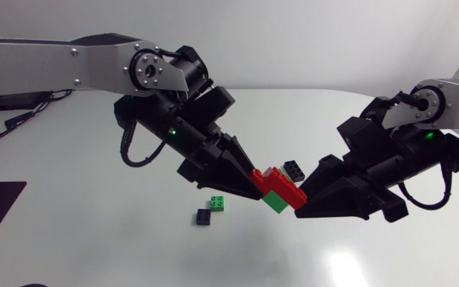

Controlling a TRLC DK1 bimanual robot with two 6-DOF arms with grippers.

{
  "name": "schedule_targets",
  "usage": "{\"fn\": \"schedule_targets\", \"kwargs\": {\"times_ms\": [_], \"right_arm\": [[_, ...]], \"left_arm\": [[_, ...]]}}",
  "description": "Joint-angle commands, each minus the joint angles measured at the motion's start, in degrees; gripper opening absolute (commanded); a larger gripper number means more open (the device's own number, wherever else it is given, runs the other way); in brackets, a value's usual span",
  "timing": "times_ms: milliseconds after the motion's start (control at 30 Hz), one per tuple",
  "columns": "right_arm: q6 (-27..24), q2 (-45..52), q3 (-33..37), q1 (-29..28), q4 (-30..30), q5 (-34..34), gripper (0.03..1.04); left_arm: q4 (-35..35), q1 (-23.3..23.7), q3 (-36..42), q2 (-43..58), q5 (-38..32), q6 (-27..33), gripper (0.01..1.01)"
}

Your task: Separate the duplo bricks

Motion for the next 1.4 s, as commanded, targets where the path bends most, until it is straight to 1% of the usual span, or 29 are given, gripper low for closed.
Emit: {"fn": "schedule_targets", "kwargs": {"times_ms": [0, 67, 200, 300, 500, 600, 733, 767, 833, 867, 967, 1167, 1367], "right_arm": [[0.28, 0.54, -1.92, 0.47, 0.34, -0.57, 0.43], [0.28, 0.36, -2.09, 0.47, 0.42, -0.57, 0.43], [0.28, 0.19, -2.09, 0.47, 0.42, -0.57, 0.43], [0.19, 0.01, -2.27, 0.56, 0.42, -0.57, 0.43], [0.72, -0.69, -2.80, 0.65, 1.39, 0.13, 0.43], [4.67, -2.89, -4.12, 0.82, 5.35, 1.36, 0.43], [14.34, -7.02, -7.46, 4.08, 15.28, 5.84, 0.43], [17.42, -8.25, -8.33, 5.31, 18.27, 6.99, 0.43], [20.49, -9.48, -9.13, 6.71, 21.17, 8.48, 0.43], [21.02, -9.66, -9.30, 6.98, 21.69, 8.83, 0.43], [21.11, -9.57, -8.95, 6.62, 21.78, 8.92, 0.43], [19.79, -8.95, -7.98, 4.69, 19.85, 7.87, 0.43], [19.79, -9.22, -7.72, 4.69, 19.41, 7.69, 0.43]], "left_arm": [[-0.91, -0.59, 1.73, 1.23, 1.19, 1.22, 0.510], [-0.91, -0.59, 1.90, 1.40, 1.11, 1.13, 0.505], [-0.91, -0.67, 2.25, 1.84, 1.19, 0.69, 0.421], [-0.91, -0.67, 2.60, 2.37, 1.19, -0.10, 0.377], [-1.09, -0.59, 2.78, 2.28, 1.19, -0.36, 0.341], [-1.09, -0.50, 2.96, 2.37, 1.28, -1.15, 0.318], [-1.18, -0.41, 3.40, 2.37, 1.28, -1.95, 0.316], [-1.35, -0.50, 3.48, 2.37, 1.28, -1.95, 0.316], [-1.53, -0.59, 3.57, 2.28, 1.28, -1.86, 0.318], [-1.79, -0.59, 3.48, 2.19, 1.28, -1.33, 0.318], [-1.88, -0.67, 2.87, 1.49, 1.19, -0.54, 0.318], [-1.88, -0.23, 1.11, 0.17, 0.93, 0.78, 0.320], [-1.88, 0.12, 0.76, -0.27, 0.84, 0.87, 0.321]]}}
